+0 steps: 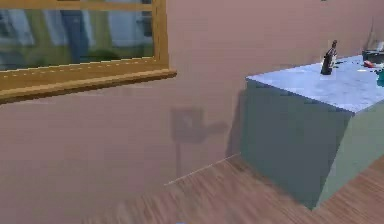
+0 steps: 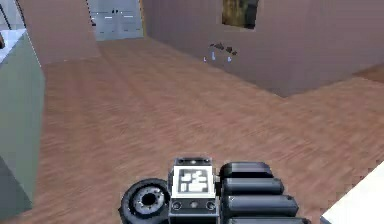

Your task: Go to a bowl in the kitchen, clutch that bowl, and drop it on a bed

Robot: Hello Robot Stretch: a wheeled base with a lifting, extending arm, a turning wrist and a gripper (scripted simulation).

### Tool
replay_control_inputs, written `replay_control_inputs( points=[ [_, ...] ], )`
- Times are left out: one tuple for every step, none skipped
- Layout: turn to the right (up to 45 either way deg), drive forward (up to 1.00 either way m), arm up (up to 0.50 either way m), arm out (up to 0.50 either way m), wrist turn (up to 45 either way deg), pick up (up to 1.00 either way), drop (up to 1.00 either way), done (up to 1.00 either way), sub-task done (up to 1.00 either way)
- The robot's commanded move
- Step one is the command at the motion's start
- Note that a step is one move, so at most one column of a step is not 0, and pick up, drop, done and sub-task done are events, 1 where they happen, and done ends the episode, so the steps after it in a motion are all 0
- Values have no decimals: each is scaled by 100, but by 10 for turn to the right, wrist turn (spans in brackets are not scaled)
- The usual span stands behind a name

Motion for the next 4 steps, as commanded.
replay_control_inputs(
  points=[
    [-450, 0, 0, 0, 0, 0, 0, 0, 0],
    [-300, 0, 0, 0, 0, 0, 0, 0, 0],
    [0, 40, 0, 0, 0, 0, 0, 0, 0],
    [-420, 0, 0, 0, 0, 0, 0, 0, 0]
  ],
)
